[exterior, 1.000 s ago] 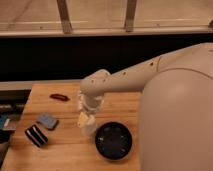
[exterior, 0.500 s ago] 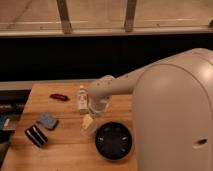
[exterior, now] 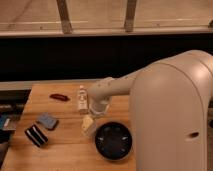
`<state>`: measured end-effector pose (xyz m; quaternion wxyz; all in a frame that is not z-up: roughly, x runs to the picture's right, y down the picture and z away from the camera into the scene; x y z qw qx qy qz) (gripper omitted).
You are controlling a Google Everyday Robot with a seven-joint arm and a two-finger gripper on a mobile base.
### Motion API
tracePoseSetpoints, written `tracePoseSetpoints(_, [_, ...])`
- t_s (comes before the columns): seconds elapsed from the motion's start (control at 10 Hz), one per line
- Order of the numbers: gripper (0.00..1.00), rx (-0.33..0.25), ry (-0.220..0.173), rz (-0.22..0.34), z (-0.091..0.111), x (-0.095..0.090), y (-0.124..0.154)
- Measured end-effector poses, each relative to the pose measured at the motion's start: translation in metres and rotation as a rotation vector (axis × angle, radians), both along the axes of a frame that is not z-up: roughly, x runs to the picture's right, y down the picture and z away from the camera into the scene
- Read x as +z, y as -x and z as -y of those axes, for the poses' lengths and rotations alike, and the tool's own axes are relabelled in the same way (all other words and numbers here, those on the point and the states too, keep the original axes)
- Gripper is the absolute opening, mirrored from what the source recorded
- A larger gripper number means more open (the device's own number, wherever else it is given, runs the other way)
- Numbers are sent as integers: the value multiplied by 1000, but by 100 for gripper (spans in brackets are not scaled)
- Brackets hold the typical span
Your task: Place the ceramic cup over the eraser
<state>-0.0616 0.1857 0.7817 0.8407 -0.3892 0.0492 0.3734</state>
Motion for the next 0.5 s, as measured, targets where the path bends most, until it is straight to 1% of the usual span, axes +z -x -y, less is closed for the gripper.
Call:
tracePoseSetpoints(0.2, [80, -8, -4, 4, -4, -3, 4])
tracePoseSetpoints(0.5, [80, -35, -19, 27, -6, -12, 21])
